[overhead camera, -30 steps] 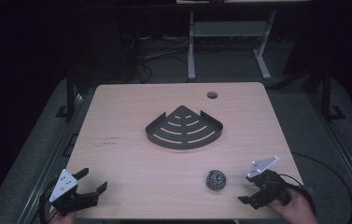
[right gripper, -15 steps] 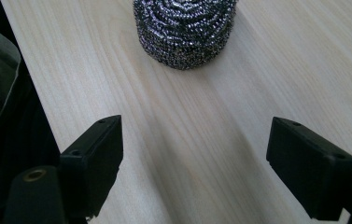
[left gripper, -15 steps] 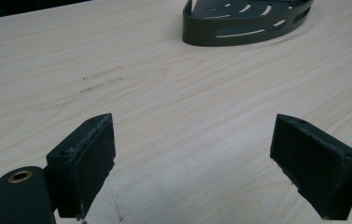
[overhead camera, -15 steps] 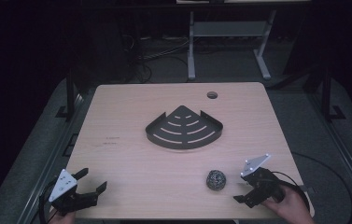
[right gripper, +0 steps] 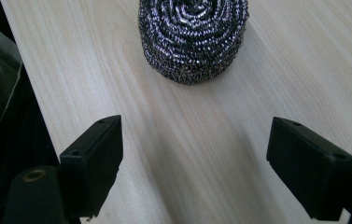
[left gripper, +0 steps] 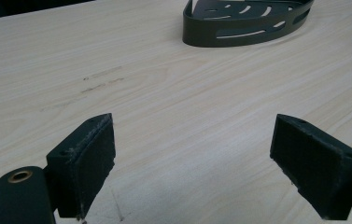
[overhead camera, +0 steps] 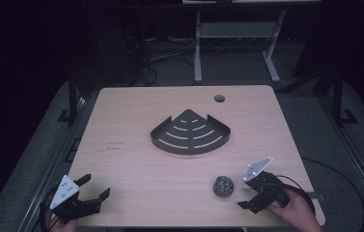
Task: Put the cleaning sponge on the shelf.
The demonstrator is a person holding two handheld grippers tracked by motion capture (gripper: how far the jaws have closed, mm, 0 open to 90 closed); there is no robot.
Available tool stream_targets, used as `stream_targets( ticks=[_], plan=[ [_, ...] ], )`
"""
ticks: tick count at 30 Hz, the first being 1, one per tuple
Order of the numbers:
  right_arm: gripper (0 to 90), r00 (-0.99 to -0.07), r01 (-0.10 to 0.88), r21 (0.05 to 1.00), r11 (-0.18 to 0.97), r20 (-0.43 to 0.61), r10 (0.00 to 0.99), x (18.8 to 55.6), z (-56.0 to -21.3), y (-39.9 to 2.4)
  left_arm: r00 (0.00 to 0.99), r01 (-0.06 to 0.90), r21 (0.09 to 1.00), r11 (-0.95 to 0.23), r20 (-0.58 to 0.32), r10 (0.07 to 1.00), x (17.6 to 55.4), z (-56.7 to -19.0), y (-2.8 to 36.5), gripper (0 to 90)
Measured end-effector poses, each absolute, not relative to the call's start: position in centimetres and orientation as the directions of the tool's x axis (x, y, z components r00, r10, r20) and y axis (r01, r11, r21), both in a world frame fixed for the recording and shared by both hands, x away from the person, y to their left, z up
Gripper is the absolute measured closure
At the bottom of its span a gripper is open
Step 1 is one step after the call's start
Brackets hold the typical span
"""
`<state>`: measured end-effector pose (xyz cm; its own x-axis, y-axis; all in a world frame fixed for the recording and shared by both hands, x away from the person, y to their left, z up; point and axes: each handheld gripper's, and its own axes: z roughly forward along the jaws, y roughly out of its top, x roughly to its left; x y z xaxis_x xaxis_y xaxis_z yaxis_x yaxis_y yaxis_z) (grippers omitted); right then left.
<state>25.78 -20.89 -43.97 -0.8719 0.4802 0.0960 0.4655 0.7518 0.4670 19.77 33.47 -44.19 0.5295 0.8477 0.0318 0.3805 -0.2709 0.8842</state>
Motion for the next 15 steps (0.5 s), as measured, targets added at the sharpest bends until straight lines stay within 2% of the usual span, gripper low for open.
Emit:
stream_targets(
  ticks=[15],
  plan=[
    [17.1, -0.881, 0.449, 0.46, 0.766, 0.089, 0.464, 26.6, -43.6, -19.3, 0.52, 0.381, 0.887, -0.26, 0.027, 0.854, 19.7, -44.2, 33.9, 13.3]
  ],
)
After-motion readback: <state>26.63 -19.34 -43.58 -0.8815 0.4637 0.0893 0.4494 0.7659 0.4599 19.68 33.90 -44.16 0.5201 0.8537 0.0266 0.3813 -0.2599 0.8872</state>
